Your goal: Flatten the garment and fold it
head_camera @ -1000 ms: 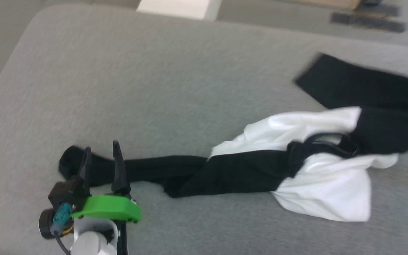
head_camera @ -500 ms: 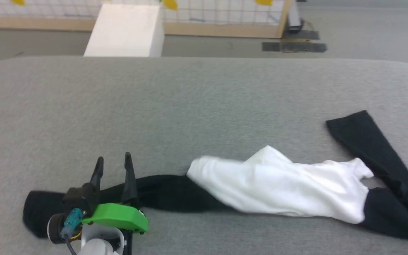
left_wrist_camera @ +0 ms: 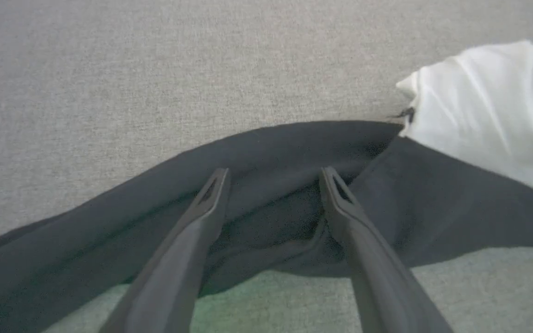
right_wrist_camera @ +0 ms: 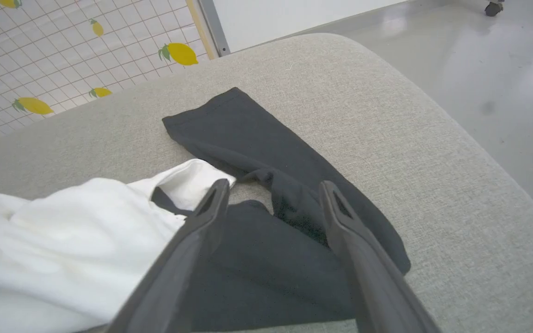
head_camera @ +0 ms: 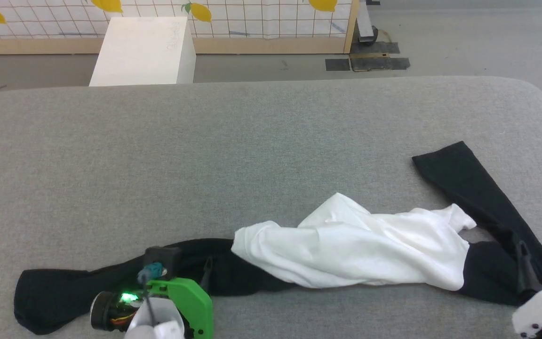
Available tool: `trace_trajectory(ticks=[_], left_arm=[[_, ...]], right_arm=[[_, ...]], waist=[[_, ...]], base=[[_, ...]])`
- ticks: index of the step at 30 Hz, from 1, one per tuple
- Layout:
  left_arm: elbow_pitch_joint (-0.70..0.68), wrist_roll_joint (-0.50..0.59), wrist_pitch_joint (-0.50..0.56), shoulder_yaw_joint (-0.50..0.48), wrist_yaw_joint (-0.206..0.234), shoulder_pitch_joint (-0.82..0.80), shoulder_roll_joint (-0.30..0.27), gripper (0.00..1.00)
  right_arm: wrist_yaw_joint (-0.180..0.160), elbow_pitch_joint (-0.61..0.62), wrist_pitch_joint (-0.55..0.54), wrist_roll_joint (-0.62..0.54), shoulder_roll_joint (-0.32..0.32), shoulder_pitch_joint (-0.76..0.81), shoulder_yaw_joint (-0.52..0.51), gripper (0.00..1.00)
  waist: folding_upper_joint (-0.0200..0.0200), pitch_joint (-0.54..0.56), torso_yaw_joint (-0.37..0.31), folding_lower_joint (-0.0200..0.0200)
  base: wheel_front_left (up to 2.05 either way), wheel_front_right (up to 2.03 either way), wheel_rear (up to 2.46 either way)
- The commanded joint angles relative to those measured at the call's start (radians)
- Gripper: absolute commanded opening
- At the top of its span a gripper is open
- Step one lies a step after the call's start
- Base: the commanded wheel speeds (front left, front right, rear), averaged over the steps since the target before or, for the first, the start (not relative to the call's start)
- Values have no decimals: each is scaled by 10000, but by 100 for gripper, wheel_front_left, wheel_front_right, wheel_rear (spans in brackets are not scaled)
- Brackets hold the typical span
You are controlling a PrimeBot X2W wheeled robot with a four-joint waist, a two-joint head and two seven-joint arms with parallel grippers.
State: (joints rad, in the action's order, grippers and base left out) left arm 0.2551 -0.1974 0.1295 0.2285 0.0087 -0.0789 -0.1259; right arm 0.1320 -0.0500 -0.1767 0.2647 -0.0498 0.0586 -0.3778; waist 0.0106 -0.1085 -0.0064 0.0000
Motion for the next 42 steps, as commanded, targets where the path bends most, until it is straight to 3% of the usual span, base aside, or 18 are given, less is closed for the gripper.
trace_trajectory(ticks=[1, 4, 7, 8, 9, 10, 13, 15, 19, 20, 24, 27, 28, 29, 33, 37, 42], left_arm=[[71, 281, 557, 100, 117, -243, -175, 100], [271, 520, 1907, 305, 240, -410, -361, 100], [542, 428, 3359, 509, 85, -476, -417, 100], [594, 351, 3786, 573, -24, -483, -438, 49], [606, 302, 4029, 597, -81, -495, -465, 13], [587, 267, 4199, 622, -146, -518, -512, 0], [404, 220, 3921, 428, 7, -611, -588, 0], [220, 224, 3253, 42, 426, -702, -622, 0], [-62, 45, 1994, -1058, 1434, -750, -715, 0], [-181, -193, 1370, -1908, 2074, -624, -839, 0], [-280, -465, 923, -2762, 2678, -292, -965, 0], [-316, -611, 646, -3064, 2859, -28, -955, 0], [-361, -782, 529, -3070, 2733, 48, -847, 70], [-401, -917, 413, -3062, 2623, 102, -747, 100], [-613, -1235, -791, -2909, 2114, 186, -334, 100], [-882, -1108, -2706, -2474, 1708, 98, 119, 100], [-896, -806, -3831, -1624, 1188, -258, 494, 100]], right_arm=[[-13, 43, 93, 77, -6, -1, 167, 100], [-13, 55, 108, 163, -5, -17, 480, 100], [-13, 75, 71, 256, -5, -31, 791, 100], [-13, 91, 66, 267, -5, -39, 864, 100], [-13, 102, 66, 289, -5, -50, 916, 100], [-13, 126, 65, 282, -5, -61, 1007, 100], [-13, 164, 68, 366, -5, -98, 1201, 100], [-13, 204, 101, 392, -5, -113, 1291, 100], [-13, 307, 235, 387, -5, -143, 1381, 100], [-13, 369, 337, 297, -5, -205, 1378, 100], [-13, 445, 433, 114, -5, -296, 1432, 100], [-13, 549, 454, -64, -5, -378, 1685, 100], [-13, 613, 467, -89, -5, -428, 1851, 100], [-13, 683, 484, -130, -5, -478, 2020, 100], [-13, 960, 430, -292, -5, -849, 2887, 100], [-13, 904, -50, -557, -41, -1517, 4104, 100], [-13, 44, -1325, -339, -818, -2773, 5753, 100]], waist=[[-106, 0, -22, 0], [-106, -10, -59, 0], [-106, -17, -118, 0], [-106, -25, -142, 0], [-106, -34, -162, 0], [-106, -48, -185, 0], [-106, -99, -226, 0], [-106, -134, -226, 0], [-106, -187, -180, 0], [-106, -222, -113, 0], [-106, -240, 18, 0], [-106, -240, 107, 0], [-106, -242, 157, 0], [-106, -244, 200, 0], [-106, -291, 467, 0], [-106, -437, 856, 0], [-106, -786, 1537, 0]], base=[[0, 0, 0], [0, 0, 0], [0, 0, 0], [0, 0, 0], [0, 0, 0], [0, 0, 0], [0, 0, 0], [0, 0, 0], [0, 0, 0], [0, 0, 0], [0, 0, 0], [0, 0, 0], [0, 0, 0], [0, 0, 0], [0, 0, 0], [0, 0, 0], [0, 0, 0]])
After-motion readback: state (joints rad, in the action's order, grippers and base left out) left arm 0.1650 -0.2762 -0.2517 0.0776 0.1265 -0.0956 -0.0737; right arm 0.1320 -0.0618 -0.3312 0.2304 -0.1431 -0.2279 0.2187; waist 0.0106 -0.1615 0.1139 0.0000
